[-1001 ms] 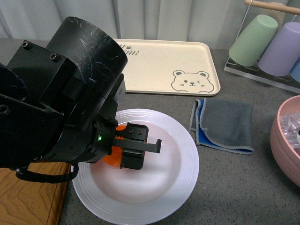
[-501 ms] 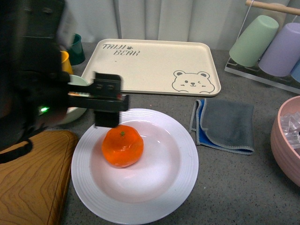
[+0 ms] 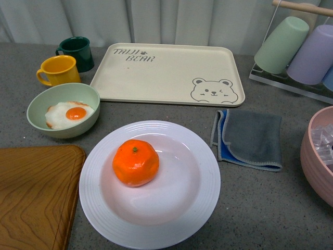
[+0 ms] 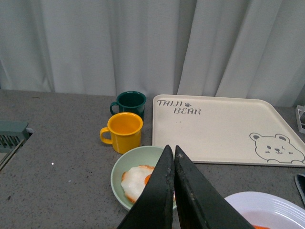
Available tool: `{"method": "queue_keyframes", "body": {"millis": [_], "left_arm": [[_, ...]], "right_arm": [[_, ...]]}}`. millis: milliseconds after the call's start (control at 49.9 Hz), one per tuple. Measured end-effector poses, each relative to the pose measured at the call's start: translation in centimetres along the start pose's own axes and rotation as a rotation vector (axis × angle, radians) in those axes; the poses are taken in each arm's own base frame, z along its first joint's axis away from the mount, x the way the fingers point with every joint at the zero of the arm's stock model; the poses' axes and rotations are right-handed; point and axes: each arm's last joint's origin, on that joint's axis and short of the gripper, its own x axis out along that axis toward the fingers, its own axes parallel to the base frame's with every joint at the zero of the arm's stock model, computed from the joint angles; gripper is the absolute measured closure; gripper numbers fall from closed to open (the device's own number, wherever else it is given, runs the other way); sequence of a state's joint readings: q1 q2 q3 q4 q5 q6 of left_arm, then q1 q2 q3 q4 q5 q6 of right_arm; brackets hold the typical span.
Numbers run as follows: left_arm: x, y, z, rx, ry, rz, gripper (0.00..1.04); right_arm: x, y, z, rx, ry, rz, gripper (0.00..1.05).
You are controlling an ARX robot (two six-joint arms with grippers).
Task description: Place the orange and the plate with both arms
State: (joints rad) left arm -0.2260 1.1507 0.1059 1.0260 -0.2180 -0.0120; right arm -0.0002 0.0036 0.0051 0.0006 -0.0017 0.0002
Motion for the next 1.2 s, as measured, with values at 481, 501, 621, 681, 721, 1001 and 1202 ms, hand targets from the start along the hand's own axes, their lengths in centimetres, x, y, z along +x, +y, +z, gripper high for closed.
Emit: {"method": "queue_keyframes", "body": {"millis": [481,501,621,681,721,1001,1202], "left_arm": [[-3.5,2.5,0.3,0.0,-0.011,-0.002,1.01],[-3.6,2.7,0.4,0.0,-0.014,-0.015,1.01],[-4.2,3.4,0.8,0.0,-0.029,0.013,1.01],[-4.4,3.4,0.8,0.001,-0.029,0.007,1.01],[-4.6,3.4,0.9,0.001,-0.031,0.007,1.01],[-5.7,3.4,1.2,0.0,-0.04,0.006,1.01],[-6.2,3.4,1.2,0.0,-0.043,0.006,1.01]], "right_arm": [[0.0,0.0,0.0,0.0,0.0,0.0,0.09],[0.0,0.0,0.0,0.0,0.0,0.0,0.09],[0.0,0.0,0.0,0.0,0.0,0.0,0.09],[0.0,0.0,0.0,0.0,0.0,0.0,0.09],[0.0,0.0,0.0,0.0,0.0,0.0,0.09],[0.0,0.0,0.0,0.0,0.0,0.0,0.09],[0.0,0.0,0.0,0.0,0.0,0.0,0.09]]}}
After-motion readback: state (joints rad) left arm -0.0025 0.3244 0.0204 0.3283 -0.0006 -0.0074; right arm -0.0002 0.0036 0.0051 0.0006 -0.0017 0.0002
